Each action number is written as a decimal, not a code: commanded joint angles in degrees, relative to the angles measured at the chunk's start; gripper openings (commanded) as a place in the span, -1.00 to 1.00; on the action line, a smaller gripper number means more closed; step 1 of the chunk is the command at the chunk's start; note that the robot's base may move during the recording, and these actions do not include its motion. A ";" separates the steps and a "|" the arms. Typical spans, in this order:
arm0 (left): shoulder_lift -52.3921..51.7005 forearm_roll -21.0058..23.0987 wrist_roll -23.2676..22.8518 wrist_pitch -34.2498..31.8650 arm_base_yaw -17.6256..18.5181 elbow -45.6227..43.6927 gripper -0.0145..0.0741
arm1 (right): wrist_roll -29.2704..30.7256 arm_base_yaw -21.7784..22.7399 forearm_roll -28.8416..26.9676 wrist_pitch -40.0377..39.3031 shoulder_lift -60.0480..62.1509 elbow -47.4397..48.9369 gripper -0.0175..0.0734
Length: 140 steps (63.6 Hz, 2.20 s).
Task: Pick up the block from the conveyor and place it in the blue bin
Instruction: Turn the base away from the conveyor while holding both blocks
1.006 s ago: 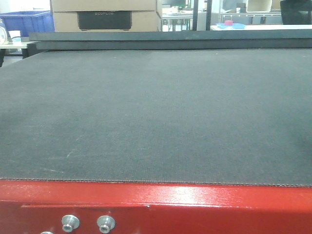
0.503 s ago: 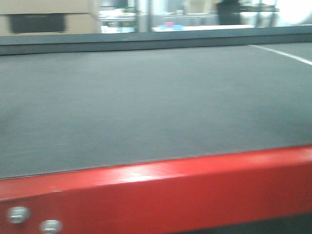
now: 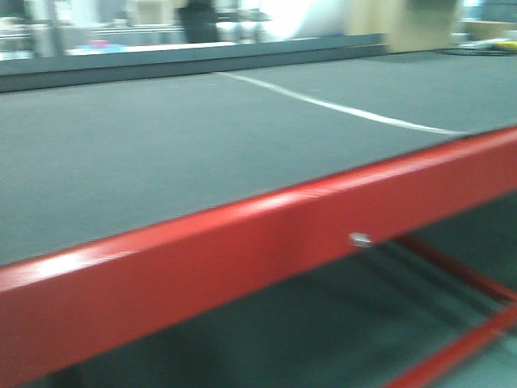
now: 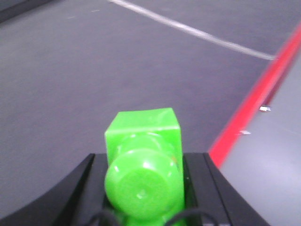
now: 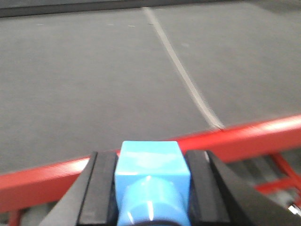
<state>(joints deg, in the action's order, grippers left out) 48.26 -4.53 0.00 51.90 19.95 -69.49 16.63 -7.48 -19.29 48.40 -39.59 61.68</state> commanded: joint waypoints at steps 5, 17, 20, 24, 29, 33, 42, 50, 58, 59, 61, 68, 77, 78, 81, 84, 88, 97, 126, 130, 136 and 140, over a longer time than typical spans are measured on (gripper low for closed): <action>-0.37 0.30 -0.71 -1.12 0.33 0.04 -0.92 | -0.07 0.40 0.09 -0.82 0.18 0.47 -0.97; -0.37 0.30 -0.71 -1.12 0.33 0.04 -0.92 | -0.07 0.40 0.09 -0.82 0.18 0.47 -0.97; -0.37 0.30 -0.71 -1.12 0.33 0.04 -0.92 | -0.07 0.40 0.09 -0.82 0.18 0.47 -0.97; -0.37 0.30 -0.71 -1.12 0.33 0.04 -0.92 | -0.07 0.40 0.09 -0.82 0.18 0.47 -0.97; -0.37 0.30 -0.71 -1.12 0.33 0.04 -0.92 | -0.07 0.40 0.09 -0.82 0.18 0.47 -0.97; -0.37 0.30 -0.71 -1.12 0.33 0.04 -0.92 | -0.07 0.40 0.09 -0.82 0.18 0.47 -0.97; -0.37 0.30 -0.71 -1.12 0.33 0.04 -0.92 | -0.07 0.40 0.09 -0.82 0.18 0.47 -0.97; -0.37 0.30 -0.71 -1.12 0.33 0.04 -0.92 | -0.07 0.40 0.09 -0.82 0.18 0.47 -0.97; -0.37 0.30 -0.71 -1.12 0.33 0.04 -0.92 | -0.07 0.40 0.09 -0.82 0.18 0.47 -0.97; -0.37 0.30 -0.71 -1.12 0.33 0.04 -0.92 | -0.07 0.40 0.09 -0.82 0.18 0.47 -0.97; -0.37 0.30 -0.71 -1.12 0.33 0.04 -0.92 | -0.07 0.40 0.09 -0.82 0.18 0.47 -0.97; -0.37 0.30 -0.71 -1.12 0.33 0.04 -0.92 | -0.07 0.40 0.09 -0.82 0.18 0.47 -0.97; -0.37 0.30 -0.71 -1.12 0.33 0.04 -0.92 | -0.07 0.40 0.09 -0.82 0.18 0.47 -0.97; -0.37 0.30 -0.71 -1.12 0.33 0.04 -0.92 | -0.07 0.40 0.09 -0.82 0.18 0.47 -0.97; -0.37 0.30 -0.71 -1.12 0.33 0.04 -0.92 | -0.07 0.40 0.09 -0.82 0.18 0.47 -0.97; -0.37 0.30 -0.71 -1.12 0.33 0.04 -0.92 | -0.07 0.40 0.09 -0.82 0.18 0.47 -0.97; -0.37 0.30 -0.71 -1.12 0.33 0.04 -0.92 | -0.07 0.40 0.09 -0.82 0.18 0.47 -0.97; -0.37 0.30 -0.71 -1.12 0.33 0.04 -0.92 | -0.07 0.40 0.09 -0.82 0.18 0.47 -0.97; -0.37 0.30 -0.71 -1.12 0.33 0.04 -0.92 | -0.07 0.40 0.09 -0.82 0.18 0.47 -0.97; -0.37 0.30 -0.71 -1.12 0.33 0.04 -0.92 | -0.07 0.40 0.09 -0.82 0.18 0.47 -0.97; -0.37 0.30 -0.71 -1.12 0.33 0.04 -0.92 | -0.07 0.40 0.09 -0.82 0.18 0.47 -0.97; -0.37 0.30 -0.71 -1.12 0.33 0.04 -0.92 | -0.07 0.40 0.09 -0.82 0.18 0.47 -0.97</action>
<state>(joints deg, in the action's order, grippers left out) 48.26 -4.53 0.00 51.90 19.95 -69.49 16.63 -7.48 -19.29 48.40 -39.59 61.68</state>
